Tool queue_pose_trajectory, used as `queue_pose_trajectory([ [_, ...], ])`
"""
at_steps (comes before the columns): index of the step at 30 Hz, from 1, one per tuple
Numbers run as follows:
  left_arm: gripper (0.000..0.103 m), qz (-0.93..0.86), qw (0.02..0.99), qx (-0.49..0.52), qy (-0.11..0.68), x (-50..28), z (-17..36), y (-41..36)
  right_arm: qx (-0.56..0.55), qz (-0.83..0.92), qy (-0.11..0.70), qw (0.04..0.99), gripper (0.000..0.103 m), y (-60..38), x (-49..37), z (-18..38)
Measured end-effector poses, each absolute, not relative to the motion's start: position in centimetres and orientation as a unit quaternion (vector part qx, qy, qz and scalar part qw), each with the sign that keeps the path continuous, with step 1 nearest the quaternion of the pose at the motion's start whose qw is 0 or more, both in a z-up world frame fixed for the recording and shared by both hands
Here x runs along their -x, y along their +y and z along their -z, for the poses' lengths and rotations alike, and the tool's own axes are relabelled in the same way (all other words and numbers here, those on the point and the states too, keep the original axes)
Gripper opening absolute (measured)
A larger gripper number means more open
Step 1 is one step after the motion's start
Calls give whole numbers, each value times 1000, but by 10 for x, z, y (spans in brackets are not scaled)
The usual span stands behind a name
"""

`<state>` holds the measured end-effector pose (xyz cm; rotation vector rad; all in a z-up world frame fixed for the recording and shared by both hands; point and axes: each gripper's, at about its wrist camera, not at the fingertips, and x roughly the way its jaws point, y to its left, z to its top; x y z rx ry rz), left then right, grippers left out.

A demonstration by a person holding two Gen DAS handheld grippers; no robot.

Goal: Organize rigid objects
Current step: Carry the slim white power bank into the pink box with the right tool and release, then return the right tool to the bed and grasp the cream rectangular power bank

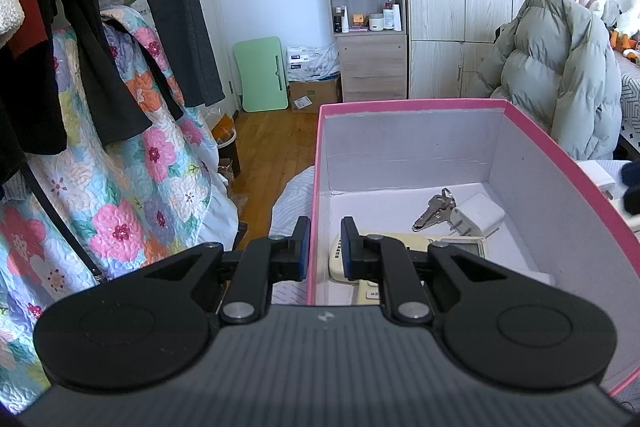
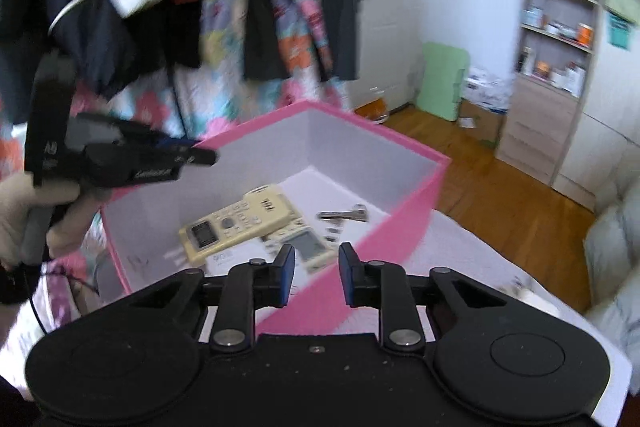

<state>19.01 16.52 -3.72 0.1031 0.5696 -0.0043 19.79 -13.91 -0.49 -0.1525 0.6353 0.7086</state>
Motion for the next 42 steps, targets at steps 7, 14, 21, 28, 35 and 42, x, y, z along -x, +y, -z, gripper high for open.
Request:
queue_pose_trajectory([
  [7,13,2,958,-51,281,-190,37,165,61,-246,363,897,34,-203,-205,36],
  [14,13,1,958,-57,282,-190,37,166,129,-209,428,870,53,-247,-218,66],
  [21,13,-8,957,-65,282,-190,36,165,231,-247,439,832,68,-255,-244,86],
  [28,11,-12,958,-66,280,-191,36,164,310,-335,434,777,71,-244,-278,100],
  [35,8,-20,958,-70,279,-190,37,162,250,-341,473,773,70,-234,-300,99],
  [42,7,-23,960,-72,271,-189,37,162,159,-322,472,805,21,-223,-275,77],
])
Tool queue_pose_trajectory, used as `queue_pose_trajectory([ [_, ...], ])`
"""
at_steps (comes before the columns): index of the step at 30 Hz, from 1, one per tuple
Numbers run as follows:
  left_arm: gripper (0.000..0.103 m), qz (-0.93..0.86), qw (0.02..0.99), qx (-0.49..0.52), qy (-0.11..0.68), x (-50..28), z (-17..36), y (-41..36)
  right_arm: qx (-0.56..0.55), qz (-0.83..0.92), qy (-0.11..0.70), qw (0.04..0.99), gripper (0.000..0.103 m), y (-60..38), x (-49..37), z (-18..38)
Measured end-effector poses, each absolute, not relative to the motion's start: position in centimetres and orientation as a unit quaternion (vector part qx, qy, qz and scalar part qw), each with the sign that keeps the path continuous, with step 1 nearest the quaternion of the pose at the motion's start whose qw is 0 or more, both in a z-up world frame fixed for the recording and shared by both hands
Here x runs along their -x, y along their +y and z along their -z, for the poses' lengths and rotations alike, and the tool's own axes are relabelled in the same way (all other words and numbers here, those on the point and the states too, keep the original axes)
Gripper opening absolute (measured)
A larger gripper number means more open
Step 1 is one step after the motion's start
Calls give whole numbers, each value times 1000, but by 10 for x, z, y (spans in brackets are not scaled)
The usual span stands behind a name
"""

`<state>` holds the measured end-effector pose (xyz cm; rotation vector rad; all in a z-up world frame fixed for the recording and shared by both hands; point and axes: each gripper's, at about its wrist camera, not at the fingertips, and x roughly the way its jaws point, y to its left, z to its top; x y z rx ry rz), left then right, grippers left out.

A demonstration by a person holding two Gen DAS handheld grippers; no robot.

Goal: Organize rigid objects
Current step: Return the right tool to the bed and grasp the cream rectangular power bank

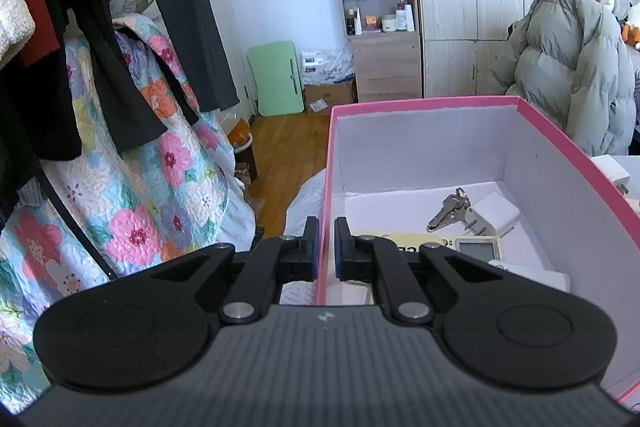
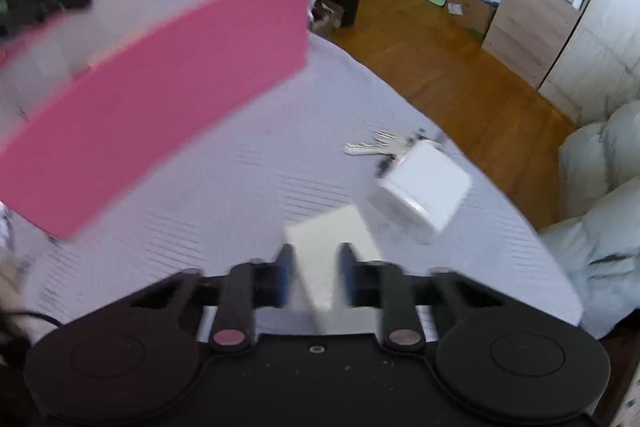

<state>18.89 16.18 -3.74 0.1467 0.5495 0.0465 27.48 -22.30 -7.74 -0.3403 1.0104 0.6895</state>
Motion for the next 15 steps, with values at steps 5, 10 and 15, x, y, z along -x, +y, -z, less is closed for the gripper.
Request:
queue_pose_trajectory([
  [5,7,-21,957,-79,277,-189,37,162,230,-315,462,797,47,-203,-256,81],
  [10,4,-13,948,-99,302,-197,36,160,266,-312,446,795,68,-208,-266,79],
  [15,3,4,940,-73,332,-205,27,170,275,-339,481,760,83,-213,-287,99],
])
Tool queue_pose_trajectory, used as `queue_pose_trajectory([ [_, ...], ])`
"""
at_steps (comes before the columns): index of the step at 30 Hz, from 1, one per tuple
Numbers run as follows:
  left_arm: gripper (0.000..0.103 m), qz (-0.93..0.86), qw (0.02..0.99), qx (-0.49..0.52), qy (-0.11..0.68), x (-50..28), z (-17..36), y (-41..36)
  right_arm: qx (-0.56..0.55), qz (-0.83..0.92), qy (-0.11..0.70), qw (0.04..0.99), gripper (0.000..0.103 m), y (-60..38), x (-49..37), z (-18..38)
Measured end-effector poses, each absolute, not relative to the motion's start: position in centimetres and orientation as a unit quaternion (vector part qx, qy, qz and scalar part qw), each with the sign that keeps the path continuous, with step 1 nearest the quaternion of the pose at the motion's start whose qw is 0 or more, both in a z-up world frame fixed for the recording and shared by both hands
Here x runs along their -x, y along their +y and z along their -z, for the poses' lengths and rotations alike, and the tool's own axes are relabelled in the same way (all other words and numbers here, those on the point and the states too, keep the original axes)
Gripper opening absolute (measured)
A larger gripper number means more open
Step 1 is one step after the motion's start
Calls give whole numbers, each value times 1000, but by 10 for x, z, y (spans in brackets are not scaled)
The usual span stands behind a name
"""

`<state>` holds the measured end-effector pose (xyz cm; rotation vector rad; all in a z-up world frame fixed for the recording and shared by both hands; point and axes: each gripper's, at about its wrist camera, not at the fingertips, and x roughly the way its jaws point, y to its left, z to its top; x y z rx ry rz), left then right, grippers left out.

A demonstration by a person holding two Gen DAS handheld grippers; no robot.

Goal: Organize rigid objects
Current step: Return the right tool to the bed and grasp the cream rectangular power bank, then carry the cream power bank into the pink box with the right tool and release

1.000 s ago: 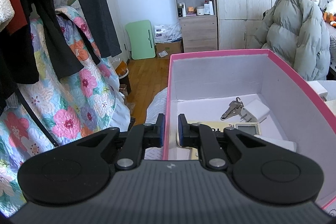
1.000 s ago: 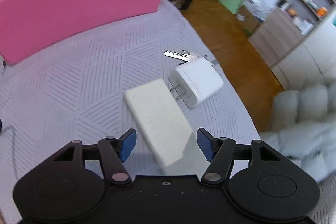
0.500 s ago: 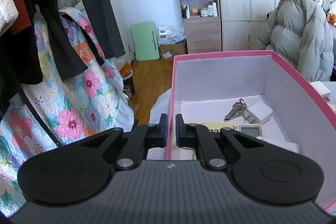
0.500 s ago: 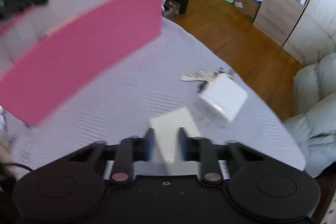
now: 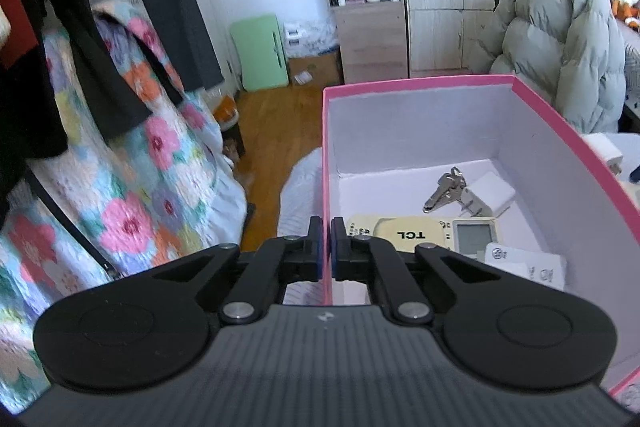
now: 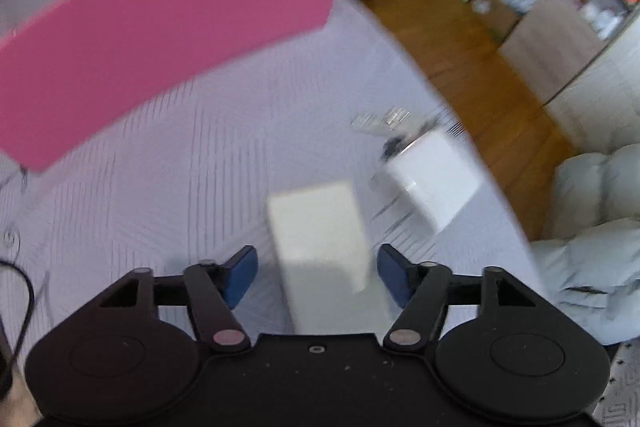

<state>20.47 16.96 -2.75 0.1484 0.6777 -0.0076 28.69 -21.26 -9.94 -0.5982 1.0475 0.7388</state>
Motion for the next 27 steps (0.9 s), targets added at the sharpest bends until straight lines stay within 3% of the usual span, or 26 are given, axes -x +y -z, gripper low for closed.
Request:
queue_pose_trajectory([
  [1,3,5,940,-67,336,-205,26,171,273,-351,476,759,90,-212,-288,101],
  [3,3,5,939,-64,337,-206,24,171,244,-365,479,760,89,-215,-293,103],
  [4,3,4,939,-62,338,-207,24,172,222,-364,486,763,87,-216,-296,104],
  [6,3,3,938,-64,341,-207,22,171,211,-346,482,777,71,-217,-295,101],
  [11,3,-3,936,-64,346,-208,22,169,189,-320,462,805,62,-215,-274,83],
  [27,4,-26,938,-95,331,-203,26,155,136,-300,339,881,58,-195,-195,18],
])
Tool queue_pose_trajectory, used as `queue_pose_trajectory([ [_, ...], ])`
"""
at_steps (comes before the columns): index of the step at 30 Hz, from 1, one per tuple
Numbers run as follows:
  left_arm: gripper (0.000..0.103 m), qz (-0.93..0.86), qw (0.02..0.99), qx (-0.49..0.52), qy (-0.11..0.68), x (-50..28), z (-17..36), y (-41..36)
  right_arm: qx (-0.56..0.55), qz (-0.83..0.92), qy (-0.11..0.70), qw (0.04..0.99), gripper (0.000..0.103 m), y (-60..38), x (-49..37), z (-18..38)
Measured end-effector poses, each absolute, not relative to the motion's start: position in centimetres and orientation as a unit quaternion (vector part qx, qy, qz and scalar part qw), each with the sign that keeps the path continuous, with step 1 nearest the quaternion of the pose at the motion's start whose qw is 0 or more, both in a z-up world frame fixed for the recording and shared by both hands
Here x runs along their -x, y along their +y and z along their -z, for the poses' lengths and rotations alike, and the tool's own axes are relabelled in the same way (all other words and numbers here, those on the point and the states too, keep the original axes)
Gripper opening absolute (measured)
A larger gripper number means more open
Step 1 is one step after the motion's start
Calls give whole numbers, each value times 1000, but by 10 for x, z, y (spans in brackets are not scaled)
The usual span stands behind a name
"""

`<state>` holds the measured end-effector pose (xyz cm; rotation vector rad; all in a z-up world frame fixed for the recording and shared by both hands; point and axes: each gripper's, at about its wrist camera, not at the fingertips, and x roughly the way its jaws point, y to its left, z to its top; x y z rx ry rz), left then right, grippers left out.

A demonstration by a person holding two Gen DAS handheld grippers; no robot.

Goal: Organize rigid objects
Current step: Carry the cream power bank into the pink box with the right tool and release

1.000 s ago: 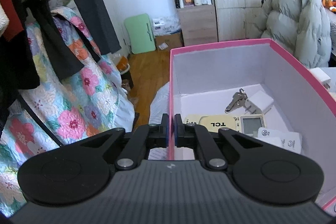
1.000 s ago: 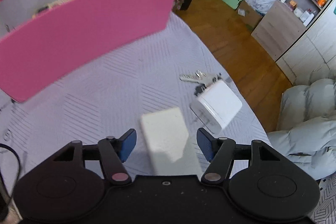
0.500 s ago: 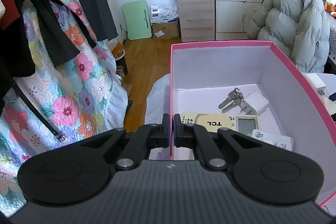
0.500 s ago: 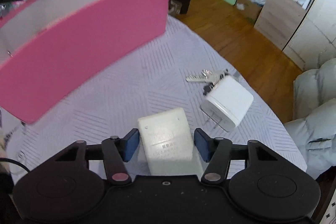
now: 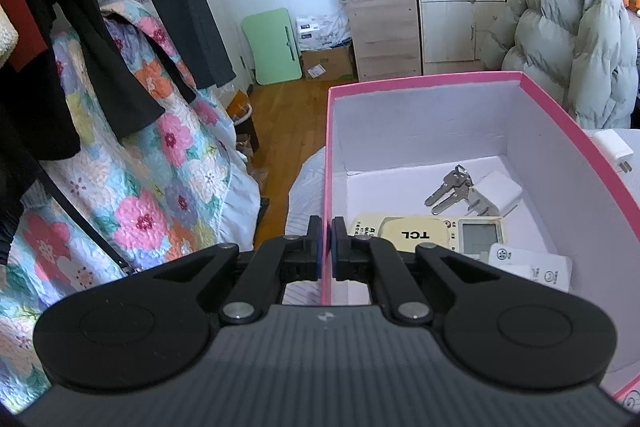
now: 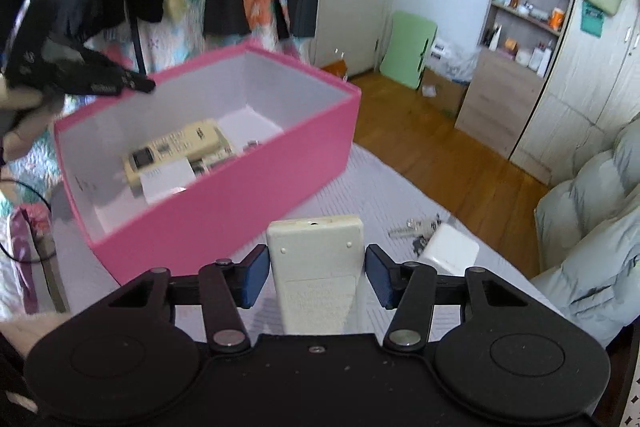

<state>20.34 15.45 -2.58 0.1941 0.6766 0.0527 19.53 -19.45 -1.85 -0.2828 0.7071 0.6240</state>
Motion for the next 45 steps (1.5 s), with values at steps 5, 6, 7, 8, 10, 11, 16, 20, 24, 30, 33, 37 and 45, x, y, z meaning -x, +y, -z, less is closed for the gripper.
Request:
queue_pose_trajectory([
  [5,4,-32,941,-97,323,-201,27,153,125,-296,323,890,57,-189,-184,7],
  [6,4,-32,941,-97,322,-201,28,154,123,-295,321,892,57,-189,-183,5],
  [7,4,-33,942,-98,320,-200,28,154,122,-293,318,894,57,-189,-182,2],
  [8,4,-33,942,-97,319,-200,28,154,120,-290,313,896,57,-188,-181,0],
  [10,4,-33,944,-96,315,-199,29,154,121,-287,304,900,57,-187,-180,-7],
  [11,4,-34,944,-97,313,-199,29,154,119,-285,297,903,57,-187,-179,-11],
  [16,4,-38,947,-98,305,-196,32,153,123,-284,266,913,57,-182,-175,-36],
  [20,4,-40,948,-94,301,-196,33,153,121,-293,234,919,57,-175,-176,-60],
  [24,5,-43,949,-90,299,-195,34,153,108,-321,198,920,57,-161,-184,-86],
  [30,5,-42,950,-83,299,-195,34,155,82,-382,192,900,57,-120,-215,-88],
  [33,5,-47,949,-88,299,-196,33,153,81,-385,231,890,57,-87,-247,-69],
  [37,5,-50,949,-73,302,-197,32,155,69,-384,260,883,57,-50,-290,-39],
  [45,5,-49,949,-70,305,-199,32,156,88,-364,293,880,57,-29,-302,15],
])
